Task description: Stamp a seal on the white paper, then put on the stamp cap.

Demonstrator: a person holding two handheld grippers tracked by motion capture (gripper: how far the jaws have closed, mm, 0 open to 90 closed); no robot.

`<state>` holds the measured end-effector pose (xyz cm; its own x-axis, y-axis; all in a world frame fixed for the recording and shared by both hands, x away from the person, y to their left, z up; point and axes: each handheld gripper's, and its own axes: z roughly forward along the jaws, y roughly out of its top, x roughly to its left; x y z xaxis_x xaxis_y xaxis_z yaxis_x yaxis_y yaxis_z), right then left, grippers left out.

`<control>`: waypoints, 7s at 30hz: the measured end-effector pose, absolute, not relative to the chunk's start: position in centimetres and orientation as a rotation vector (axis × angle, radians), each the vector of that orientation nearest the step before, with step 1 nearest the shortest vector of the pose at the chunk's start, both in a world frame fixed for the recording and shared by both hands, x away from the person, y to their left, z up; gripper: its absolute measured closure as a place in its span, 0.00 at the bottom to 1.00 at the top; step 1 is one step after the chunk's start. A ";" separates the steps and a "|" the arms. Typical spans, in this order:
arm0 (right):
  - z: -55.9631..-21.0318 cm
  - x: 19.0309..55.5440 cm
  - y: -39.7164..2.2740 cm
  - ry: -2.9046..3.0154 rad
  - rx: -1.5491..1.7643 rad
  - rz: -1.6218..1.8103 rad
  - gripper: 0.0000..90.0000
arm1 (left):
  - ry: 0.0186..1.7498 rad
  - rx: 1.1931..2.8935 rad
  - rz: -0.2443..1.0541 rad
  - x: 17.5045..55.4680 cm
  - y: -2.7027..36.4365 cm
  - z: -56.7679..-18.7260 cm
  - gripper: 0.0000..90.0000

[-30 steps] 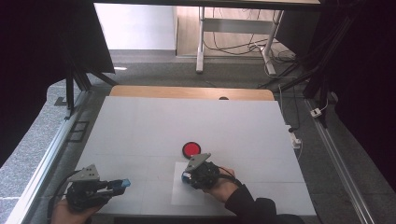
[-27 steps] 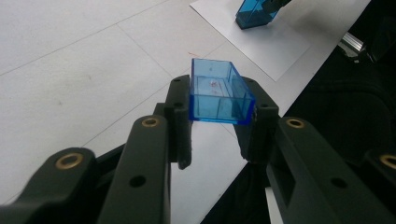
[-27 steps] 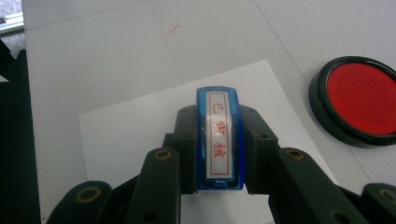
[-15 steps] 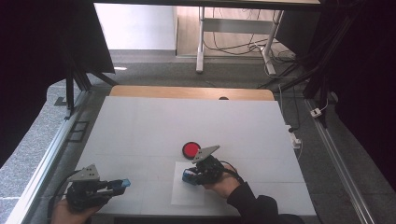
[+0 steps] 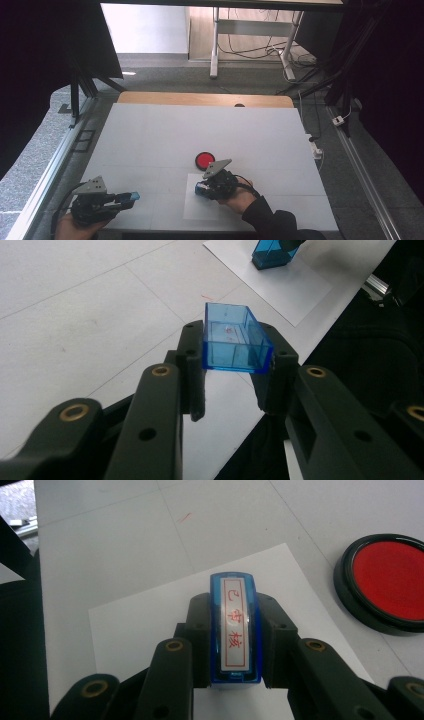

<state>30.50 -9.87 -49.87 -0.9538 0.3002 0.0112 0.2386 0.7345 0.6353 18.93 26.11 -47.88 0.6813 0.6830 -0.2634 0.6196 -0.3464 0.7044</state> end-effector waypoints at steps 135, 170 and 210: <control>-40.1 28.3 -13.4 2.700 0.398 1.576 0.79 | 0.515 2.078 -0.157 24.2 18.0 -45.9 0.76; -39.9 27.1 -11.8 2.807 0.209 1.645 0.79 | 0.162 2.090 -0.283 26.9 12.9 -45.7 0.76; -40.1 27.4 -12.4 2.715 0.240 1.655 0.79 | 0.353 2.088 -0.094 26.0 14.3 -45.7 0.41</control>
